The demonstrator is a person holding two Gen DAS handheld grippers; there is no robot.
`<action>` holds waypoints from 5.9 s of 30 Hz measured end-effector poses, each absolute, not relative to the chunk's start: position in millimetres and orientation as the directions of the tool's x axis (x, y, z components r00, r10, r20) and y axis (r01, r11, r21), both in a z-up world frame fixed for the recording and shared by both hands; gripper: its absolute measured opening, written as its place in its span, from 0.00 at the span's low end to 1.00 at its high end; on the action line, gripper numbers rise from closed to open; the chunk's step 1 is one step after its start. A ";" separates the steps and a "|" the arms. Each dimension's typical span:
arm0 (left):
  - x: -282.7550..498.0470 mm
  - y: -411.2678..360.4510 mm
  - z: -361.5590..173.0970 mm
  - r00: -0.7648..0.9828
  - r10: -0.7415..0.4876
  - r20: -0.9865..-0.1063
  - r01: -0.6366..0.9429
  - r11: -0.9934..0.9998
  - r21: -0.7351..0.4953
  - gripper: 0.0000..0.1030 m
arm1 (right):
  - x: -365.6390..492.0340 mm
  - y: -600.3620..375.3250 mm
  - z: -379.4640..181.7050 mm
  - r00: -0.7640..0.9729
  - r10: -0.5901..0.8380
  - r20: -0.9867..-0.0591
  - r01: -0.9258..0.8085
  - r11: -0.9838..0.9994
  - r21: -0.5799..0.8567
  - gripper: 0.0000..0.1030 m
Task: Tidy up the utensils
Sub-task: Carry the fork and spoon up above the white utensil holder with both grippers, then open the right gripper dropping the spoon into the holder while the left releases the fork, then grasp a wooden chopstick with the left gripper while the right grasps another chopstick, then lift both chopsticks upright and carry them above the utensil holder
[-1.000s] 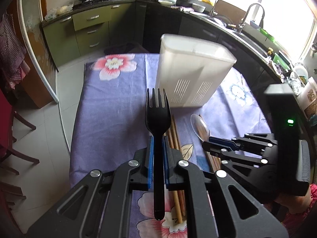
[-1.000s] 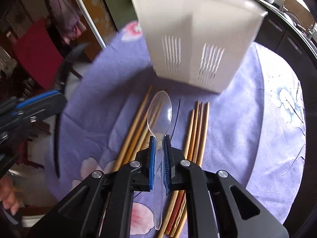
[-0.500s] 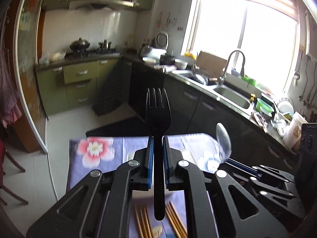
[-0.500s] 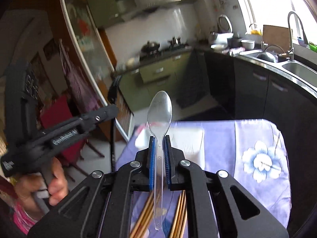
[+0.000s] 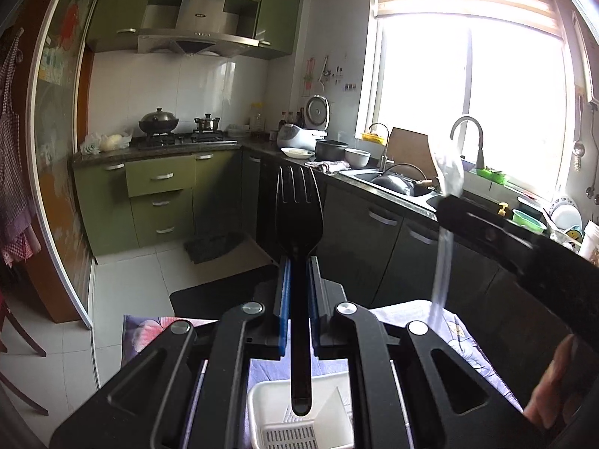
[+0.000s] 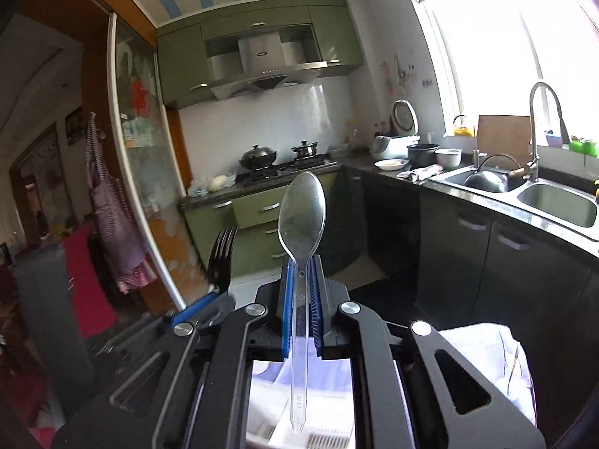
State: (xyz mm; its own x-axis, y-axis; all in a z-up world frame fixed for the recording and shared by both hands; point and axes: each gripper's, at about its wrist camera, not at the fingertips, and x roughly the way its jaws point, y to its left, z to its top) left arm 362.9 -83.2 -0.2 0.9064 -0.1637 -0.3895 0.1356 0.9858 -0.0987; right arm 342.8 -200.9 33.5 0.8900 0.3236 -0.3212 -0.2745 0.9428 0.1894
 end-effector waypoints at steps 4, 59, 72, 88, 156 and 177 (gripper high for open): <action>364.5 -82.5 -16.0 0.892 -0.177 -0.416 0.150 0.984 -0.097 0.08 | 369.4 -202.8 13.5 0.881 0.308 -0.359 -0.259 0.949 0.177 0.09; 276.0 -60.8 -158.9 0.410 -0.097 -0.907 0.097 0.993 -0.063 0.24 | 218.2 -257.2 -130.3 0.651 0.248 -0.717 -0.246 0.963 0.110 0.27; 287.0 -72.1 -182.6 0.330 -0.064 -0.942 0.086 0.996 -0.038 0.15 | 220.0 -261.5 -129.9 0.642 0.256 -0.722 -0.242 0.962 0.126 0.27; 283.5 -49.8 -186.1 0.316 -0.040 -0.948 0.093 0.996 -0.011 0.06 | 258.1 -224.1 -182.8 0.386 0.310 -0.869 -0.309 0.931 0.195 0.27; 185.1 -30.1 -40.9 0.655 -0.102 -0.749 0.163 0.987 0.008 0.06 | 125.8 -260.3 -35.5 0.671 0.355 -0.651 -0.347 0.926 0.148 0.06; 174.7 -28.1 -21.7 0.678 -0.107 -0.728 0.171 0.985 0.015 0.06 | 120.9 -260.4 -22.6 0.683 0.367 -0.631 -0.360 0.921 0.146 0.06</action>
